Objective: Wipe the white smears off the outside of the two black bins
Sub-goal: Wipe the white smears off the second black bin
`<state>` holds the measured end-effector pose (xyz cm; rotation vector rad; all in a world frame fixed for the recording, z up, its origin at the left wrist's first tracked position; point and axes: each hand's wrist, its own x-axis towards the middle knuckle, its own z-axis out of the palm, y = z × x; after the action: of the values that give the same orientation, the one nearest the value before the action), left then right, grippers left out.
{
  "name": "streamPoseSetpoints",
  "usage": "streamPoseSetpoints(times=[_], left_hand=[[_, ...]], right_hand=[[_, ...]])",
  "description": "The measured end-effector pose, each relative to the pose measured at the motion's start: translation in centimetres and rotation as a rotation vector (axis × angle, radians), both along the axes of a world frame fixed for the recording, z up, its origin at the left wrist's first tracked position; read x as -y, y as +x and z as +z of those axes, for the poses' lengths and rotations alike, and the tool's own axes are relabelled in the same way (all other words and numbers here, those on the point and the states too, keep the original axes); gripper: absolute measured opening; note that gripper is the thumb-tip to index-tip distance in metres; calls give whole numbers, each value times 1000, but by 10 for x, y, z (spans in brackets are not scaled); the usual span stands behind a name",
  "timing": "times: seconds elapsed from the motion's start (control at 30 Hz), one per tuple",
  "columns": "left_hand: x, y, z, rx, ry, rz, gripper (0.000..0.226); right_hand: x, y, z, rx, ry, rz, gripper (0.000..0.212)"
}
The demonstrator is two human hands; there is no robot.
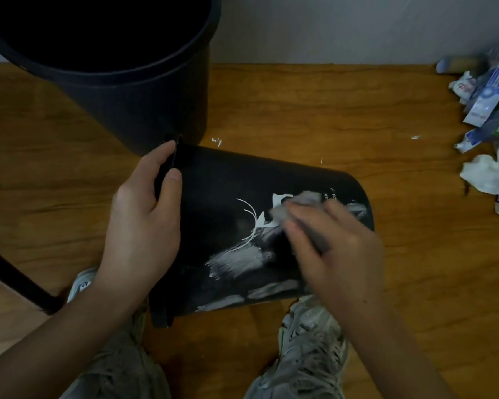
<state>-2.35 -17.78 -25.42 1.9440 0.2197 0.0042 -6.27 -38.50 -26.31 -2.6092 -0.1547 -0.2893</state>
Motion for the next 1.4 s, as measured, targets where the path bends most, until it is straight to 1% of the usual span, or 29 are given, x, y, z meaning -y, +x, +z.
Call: streamPoseSetpoints(times=[0.07,0.1,0.13,0.23,0.3,0.33,0.47,0.5,0.57,0.67,0.73,0.97,1.03,1.13,1.2,1.3,1.4], left_hand=[[1,0,-1,5,3,1,37],[0,0,-2,6,5,4,36],[0,1,-3,7,5,2,35],[-1,0,-3,15,3,-10,35],[-1,-2,-3,30,3,-22,37],[0,-3,-3,37,2,-20,36],[1,-6,-3,42,-2,-18,34],[0,-6,-3,48,3,-24,34],[0,-7,-5,56,6,-34,33],[0,-6,-5,51,5,-44,36],[-2,-5,-6,45,7,-42,35],[0,-5,-5,20,34,-34,33],[-1,-4,-7,18,39,-35,34],[-1,-5,-7,18,34,-49,36],[-1,-5,-6,28,27,-51,36],[-1,-4,-5,33,3,-40,36],[1,-4,-5,29,3,-39,34]], right_hand=[[17,-1,1,-9,-4,-113,22],[17,0,1,-8,-25,-135,22],[12,0,2,-2,-42,-117,22],[-20,-4,1,17,-3,76,24],[-26,-11,1,28,1,146,23],[-21,-13,1,20,7,136,22],[13,-20,2,-7,-12,-37,24],[15,-21,3,-5,-11,-50,24],[6,-20,3,26,-15,-2,23],[-22,-13,1,75,-31,157,19],[-33,-11,1,82,-39,201,17],[4,-24,7,-48,-73,7,21],[-5,-20,6,-17,-84,39,19],[-31,-13,3,60,-55,175,15],[-38,-11,1,66,-37,204,13],[-19,-15,-1,22,10,124,18],[15,-17,2,-19,-26,-54,23]])
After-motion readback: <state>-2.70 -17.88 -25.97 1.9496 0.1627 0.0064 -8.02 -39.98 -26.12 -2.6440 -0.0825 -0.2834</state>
